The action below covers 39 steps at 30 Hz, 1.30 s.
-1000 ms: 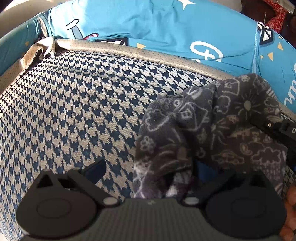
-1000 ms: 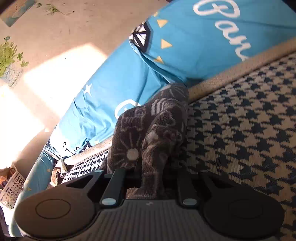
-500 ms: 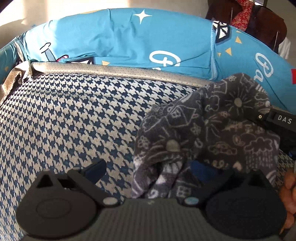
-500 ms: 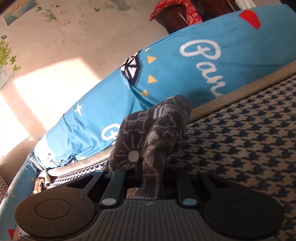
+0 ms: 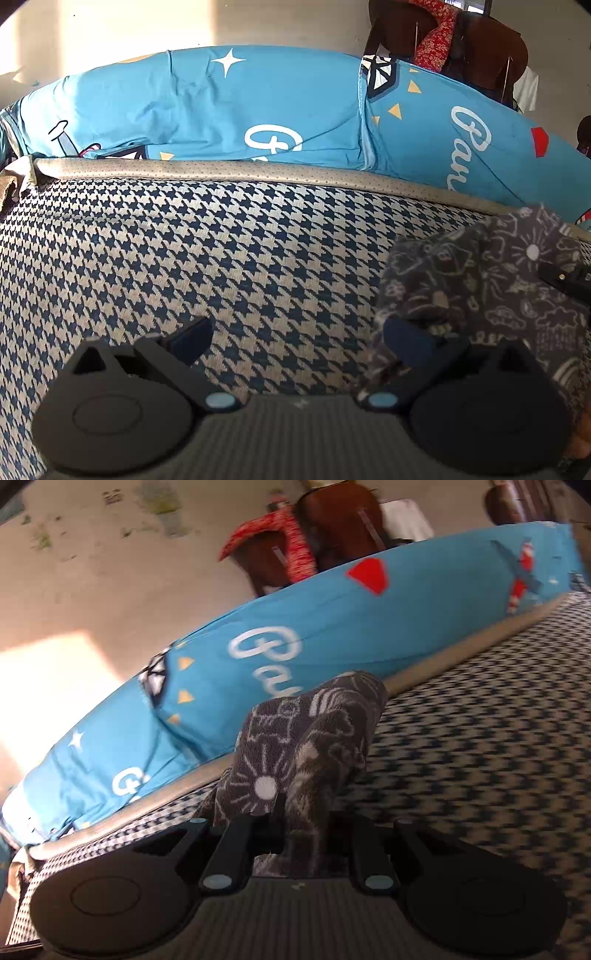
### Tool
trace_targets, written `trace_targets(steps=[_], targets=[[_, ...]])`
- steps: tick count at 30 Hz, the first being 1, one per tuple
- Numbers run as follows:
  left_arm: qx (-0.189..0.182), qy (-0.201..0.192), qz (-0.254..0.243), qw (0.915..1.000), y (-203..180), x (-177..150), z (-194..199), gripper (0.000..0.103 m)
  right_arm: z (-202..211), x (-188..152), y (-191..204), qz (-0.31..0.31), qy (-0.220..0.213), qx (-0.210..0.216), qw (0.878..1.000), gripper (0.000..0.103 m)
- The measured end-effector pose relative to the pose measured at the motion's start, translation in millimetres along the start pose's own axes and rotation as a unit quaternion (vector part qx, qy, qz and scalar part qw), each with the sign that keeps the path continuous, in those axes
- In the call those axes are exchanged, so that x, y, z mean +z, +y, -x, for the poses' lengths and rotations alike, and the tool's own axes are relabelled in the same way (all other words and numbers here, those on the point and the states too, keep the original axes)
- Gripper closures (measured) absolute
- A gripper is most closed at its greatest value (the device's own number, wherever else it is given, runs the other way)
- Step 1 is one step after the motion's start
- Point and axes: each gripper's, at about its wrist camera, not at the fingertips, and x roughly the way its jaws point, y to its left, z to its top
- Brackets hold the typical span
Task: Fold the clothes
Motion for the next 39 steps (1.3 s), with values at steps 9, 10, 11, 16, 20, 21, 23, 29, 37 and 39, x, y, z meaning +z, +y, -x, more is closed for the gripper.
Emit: trace_targets(steps=[9,10,11,16,20,21,23,29,37,39], targets=[[-0.005,0.004,-0.025,0.9997,-8,-15,7,0.000,55,6,-65,-0.024,-0.035,-0.094,0.995,0.088],[-0.008,0.006,-0.027,0.9996,-8,-19,9,0.000,62,5,-72,-0.029,-0.038,-0.103,0.994,0.088],[-0.012,0.009,-0.028,0.9995,-9,-23,10,0.000,67,4,-78,-0.032,-0.039,-0.110,0.993,0.088],[-0.027,0.020,-0.045,0.9984,-15,-46,19,0.000,93,-5,-106,-0.045,-0.046,-0.144,0.987,0.088],[-0.032,0.021,-0.054,0.9978,-19,-64,28,0.000,104,-14,-125,-0.056,-0.042,-0.161,0.984,0.088],[-0.033,0.022,-0.054,0.9977,-19,-69,30,0.000,104,-17,-130,-0.057,-0.039,-0.163,0.984,0.088],[-0.037,0.025,-0.053,0.9976,-18,-77,32,0.000,103,-21,-138,-0.056,-0.026,-0.162,0.985,0.088],[-0.042,0.035,-0.044,0.9976,-10,-97,38,0.000,111,-26,-152,-0.057,-0.012,-0.158,0.986,0.073],[-0.036,0.034,-0.021,0.9985,5,-109,47,0.000,147,-40,-141,-0.051,-0.040,-0.170,0.983,0.064],[-0.037,0.033,-0.011,0.9987,10,-111,49,0.000,156,-45,-134,-0.038,-0.046,-0.161,0.985,0.064]])
